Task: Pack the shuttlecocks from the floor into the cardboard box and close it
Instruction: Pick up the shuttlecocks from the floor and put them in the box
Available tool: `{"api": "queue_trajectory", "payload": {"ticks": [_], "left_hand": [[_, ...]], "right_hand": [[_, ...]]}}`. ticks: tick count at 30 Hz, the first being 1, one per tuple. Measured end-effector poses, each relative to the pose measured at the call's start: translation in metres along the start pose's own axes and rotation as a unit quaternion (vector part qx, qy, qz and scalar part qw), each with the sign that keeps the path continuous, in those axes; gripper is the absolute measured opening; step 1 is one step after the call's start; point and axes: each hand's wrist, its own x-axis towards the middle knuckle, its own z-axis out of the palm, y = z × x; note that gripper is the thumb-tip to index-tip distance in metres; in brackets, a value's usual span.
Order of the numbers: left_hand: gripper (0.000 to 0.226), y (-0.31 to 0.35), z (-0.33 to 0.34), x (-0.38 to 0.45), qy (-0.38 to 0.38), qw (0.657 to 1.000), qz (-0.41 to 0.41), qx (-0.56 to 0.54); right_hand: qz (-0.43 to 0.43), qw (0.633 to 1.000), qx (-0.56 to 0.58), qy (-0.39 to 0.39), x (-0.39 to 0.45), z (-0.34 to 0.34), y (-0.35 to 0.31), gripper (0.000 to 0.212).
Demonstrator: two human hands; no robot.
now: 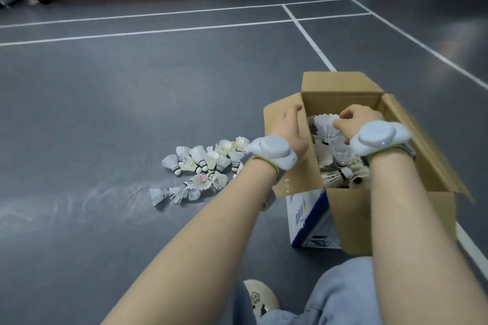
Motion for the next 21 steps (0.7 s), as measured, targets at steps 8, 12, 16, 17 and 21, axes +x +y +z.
{"api": "queue_trajectory", "payload": {"ticks": [8,12,16,17,21], "left_hand": [[0.066,-0.080,-0.047,-0.002,0.033,0.996,-0.081,0.034],[0.068,-0.133,-0.071,-0.006,0.050,0.985,-0.161,0.043],[0.066,-0.195,-0.092,-0.018,0.050,0.963,-0.255,0.076],[0.064,-0.205,-0.094,-0.025,0.039,0.959,-0.266,0.090],[0.052,-0.253,-0.095,-0.054,-0.012,0.926,-0.338,0.164]], "right_hand": [[-0.068,0.997,-0.036,-0.018,-0.001,0.052,-0.075,0.032],[-0.085,0.996,-0.001,0.015,-0.001,0.075,-0.109,0.028],[-0.125,0.987,-0.017,-0.097,-0.003,0.118,-0.147,0.029],[-0.133,0.982,-0.042,-0.131,-0.006,0.126,-0.150,0.028],[-0.167,0.910,-0.271,-0.265,-0.011,0.176,-0.148,0.028]]}}
